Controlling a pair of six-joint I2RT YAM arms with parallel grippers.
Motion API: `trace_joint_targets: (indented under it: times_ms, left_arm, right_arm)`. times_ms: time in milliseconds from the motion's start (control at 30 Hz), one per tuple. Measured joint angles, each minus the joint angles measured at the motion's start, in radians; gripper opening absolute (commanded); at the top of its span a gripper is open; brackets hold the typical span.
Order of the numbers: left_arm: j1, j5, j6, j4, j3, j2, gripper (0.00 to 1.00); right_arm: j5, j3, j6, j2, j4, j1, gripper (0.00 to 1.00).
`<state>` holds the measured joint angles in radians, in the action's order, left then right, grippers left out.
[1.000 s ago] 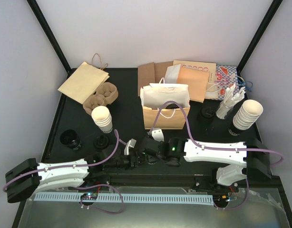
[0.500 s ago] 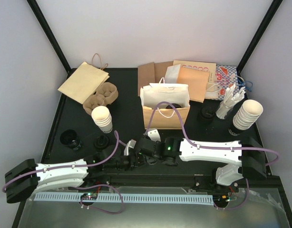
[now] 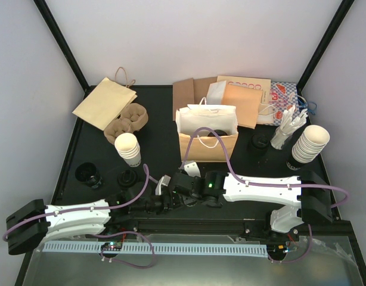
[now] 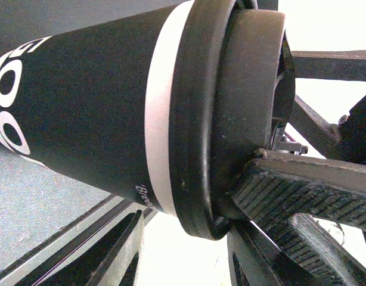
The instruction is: Pack the takeout coffee
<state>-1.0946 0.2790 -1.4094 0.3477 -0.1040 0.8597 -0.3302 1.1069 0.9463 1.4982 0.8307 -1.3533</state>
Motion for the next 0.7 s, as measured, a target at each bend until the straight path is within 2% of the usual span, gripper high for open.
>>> trace_joint_targets:
  times_ms: [700]
  left_arm:
    - [0.0,0.0,0.001,-0.011,0.0,0.0,0.39]
  right_arm:
    - [0.0,-0.008,-0.008,0.0,-0.013,0.0,0.63]
